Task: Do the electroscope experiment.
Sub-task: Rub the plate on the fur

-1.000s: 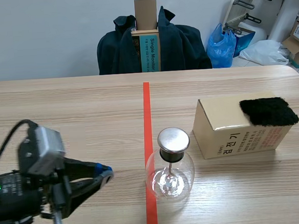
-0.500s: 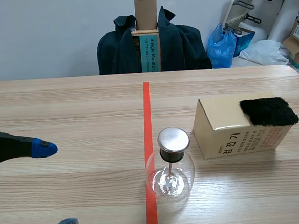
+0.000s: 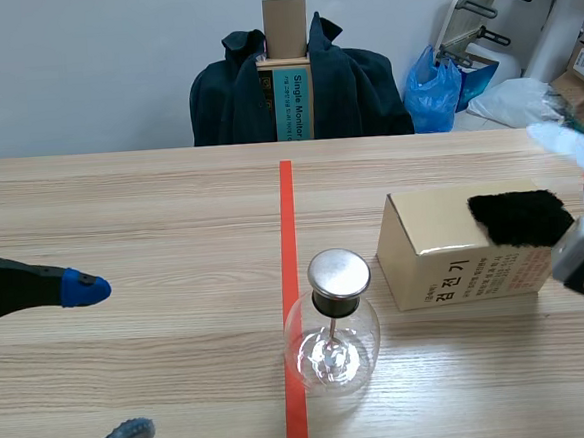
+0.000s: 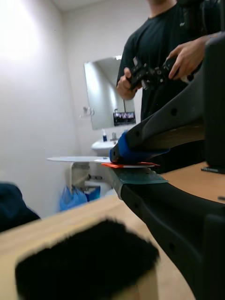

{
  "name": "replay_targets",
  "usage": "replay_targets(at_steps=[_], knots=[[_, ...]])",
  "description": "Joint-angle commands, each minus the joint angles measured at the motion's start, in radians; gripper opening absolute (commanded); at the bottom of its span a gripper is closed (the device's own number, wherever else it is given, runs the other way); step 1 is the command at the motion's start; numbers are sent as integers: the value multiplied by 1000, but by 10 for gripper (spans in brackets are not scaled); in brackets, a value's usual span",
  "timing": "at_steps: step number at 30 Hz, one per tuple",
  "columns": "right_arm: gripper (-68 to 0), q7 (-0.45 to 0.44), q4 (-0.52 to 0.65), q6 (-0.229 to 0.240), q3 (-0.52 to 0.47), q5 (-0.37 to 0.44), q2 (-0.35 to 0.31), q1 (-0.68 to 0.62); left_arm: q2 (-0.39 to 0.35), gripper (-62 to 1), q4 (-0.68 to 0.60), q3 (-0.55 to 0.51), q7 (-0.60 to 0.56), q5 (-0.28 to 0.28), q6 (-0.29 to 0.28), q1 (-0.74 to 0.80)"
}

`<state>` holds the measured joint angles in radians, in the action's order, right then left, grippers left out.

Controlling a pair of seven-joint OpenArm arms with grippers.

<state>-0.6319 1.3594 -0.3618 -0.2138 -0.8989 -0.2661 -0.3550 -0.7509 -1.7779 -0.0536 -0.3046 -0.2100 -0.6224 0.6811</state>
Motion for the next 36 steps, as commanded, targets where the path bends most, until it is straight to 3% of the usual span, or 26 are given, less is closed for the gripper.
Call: replay_targets(at_steps=[1,12,25,29,32,36], knots=[[-665,-21,-2,-15,-16,-13,-2,14,8,14,-3,6,-17,-12,0,-9],[-665,-56,-108,-10,-16,-106,6,20,8,14,-3,6,-13,-12,0,-8],[-667,-23,-124,-3,-16,-155,6,19,23,14,-3,6,-12,-11,6,-8],[-667,-23,-126,39,-16,-158,5,19,25,14,-3,6,-12,-11,7,-8],[-667,-69,-126,75,-16,-171,6,19,24,14,-3,6,-12,-11,7,-8],[-667,-200,-126,79,-16,-172,6,16,24,14,-3,6,-13,-11,7,-8]])
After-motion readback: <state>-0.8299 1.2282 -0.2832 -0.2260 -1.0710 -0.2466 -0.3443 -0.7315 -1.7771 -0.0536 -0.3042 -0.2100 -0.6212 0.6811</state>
